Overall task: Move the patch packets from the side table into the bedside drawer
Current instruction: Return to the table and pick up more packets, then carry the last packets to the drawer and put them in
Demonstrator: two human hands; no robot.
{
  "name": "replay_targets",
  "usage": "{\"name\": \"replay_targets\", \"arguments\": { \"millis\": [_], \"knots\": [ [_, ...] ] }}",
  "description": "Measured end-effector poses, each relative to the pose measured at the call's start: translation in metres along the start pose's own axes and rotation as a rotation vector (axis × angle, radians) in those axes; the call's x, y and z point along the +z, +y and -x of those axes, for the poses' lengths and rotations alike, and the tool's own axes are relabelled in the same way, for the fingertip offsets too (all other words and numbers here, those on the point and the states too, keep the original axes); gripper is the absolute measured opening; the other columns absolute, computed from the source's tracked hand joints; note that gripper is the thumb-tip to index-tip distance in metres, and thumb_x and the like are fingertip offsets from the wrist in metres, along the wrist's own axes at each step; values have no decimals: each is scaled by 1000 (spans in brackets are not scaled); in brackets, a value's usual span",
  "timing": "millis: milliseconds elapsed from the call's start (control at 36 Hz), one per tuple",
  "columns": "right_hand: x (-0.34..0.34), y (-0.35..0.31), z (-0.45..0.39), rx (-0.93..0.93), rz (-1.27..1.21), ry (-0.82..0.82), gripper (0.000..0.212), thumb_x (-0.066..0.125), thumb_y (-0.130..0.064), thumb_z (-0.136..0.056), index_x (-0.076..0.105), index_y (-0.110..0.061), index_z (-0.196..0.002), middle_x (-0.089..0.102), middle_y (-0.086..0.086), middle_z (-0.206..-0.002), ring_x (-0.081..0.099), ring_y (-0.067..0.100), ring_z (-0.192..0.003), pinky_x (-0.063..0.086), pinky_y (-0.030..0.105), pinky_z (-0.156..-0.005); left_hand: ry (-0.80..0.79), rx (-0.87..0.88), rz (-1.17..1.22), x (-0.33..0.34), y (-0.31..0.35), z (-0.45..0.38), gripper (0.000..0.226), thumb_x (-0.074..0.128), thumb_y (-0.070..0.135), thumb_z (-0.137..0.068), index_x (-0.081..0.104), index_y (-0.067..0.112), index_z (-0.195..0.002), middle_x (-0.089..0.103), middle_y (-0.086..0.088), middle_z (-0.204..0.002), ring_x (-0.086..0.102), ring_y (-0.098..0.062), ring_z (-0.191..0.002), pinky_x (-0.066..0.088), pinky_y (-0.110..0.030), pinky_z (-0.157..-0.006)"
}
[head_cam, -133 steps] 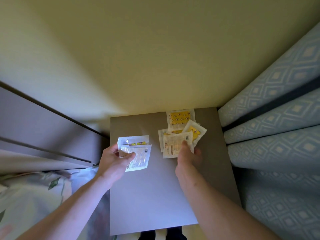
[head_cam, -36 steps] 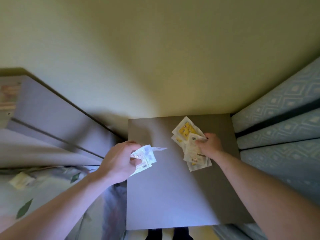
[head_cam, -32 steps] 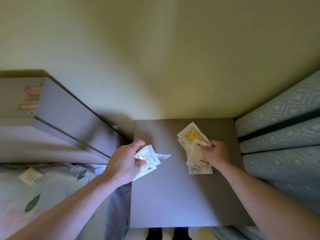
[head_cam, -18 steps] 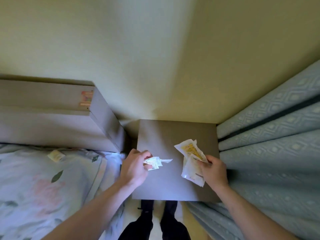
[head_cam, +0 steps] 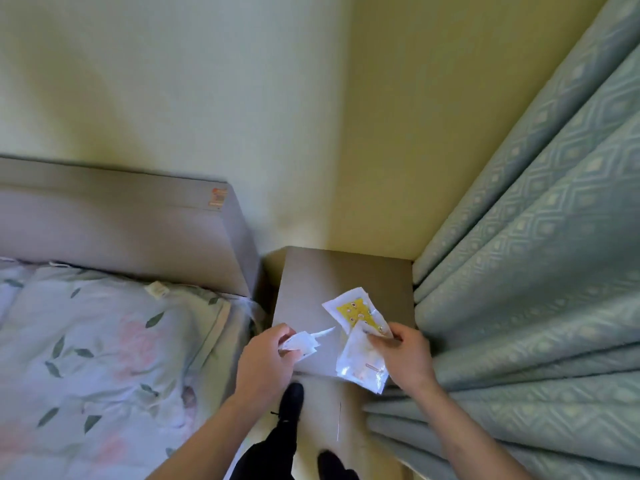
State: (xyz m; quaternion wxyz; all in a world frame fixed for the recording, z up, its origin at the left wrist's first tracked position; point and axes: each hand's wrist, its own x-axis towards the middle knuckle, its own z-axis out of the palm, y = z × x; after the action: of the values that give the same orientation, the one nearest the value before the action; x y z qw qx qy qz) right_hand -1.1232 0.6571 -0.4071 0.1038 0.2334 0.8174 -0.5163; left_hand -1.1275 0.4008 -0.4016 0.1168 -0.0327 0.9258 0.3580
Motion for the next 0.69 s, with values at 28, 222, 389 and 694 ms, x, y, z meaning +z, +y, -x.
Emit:
{"name": "replay_targets", "arguments": {
  "millis": [28, 222, 389, 694],
  "knots": [
    [0, 1, 6, -28, 11, -29, 24, 72, -22, -80, 59, -19, -60, 46, -11, -52, 32, 9, -57, 32, 23, -51, 24, -14, 21, 2, -1, 13, 16, 75, 23, -78, 60, 29, -82, 63, 19, -73, 60, -3, -71, 40, -19, -58],
    [-1, 3, 61, -170, 76, -186, 28, 72, -25, -82, 58, -5, -70, 39, -9, -57, 30, 11, -59, 26, 26, -53, 147, -114, 121, 2, -9, 116, 15, 78, 28, -77, 65, 33, -83, 67, 17, -77, 62, -3, -74, 47, -27, -63],
    [8, -7, 122, -248, 125, -307, 27, 75, -23, -80, 60, -12, -61, 43, -5, -56, 34, 12, -56, 29, 26, -51, 308, -282, 248, -14, -14, 211, 18, 75, 20, -74, 68, 34, -83, 67, 19, -77, 61, -1, -73, 47, -27, -62],
    [109, -26, 286, -548, 276, -678, 22, 77, -34, -80, 71, -15, -71, 65, -2, -60, 58, 17, -56, 50, 36, -57, 666, -504, 306, -55, -85, 439, 17, 73, 15, -77, 63, 29, -77, 65, 13, -71, 59, -9, -67, 41, -25, -57]
  ]
}}
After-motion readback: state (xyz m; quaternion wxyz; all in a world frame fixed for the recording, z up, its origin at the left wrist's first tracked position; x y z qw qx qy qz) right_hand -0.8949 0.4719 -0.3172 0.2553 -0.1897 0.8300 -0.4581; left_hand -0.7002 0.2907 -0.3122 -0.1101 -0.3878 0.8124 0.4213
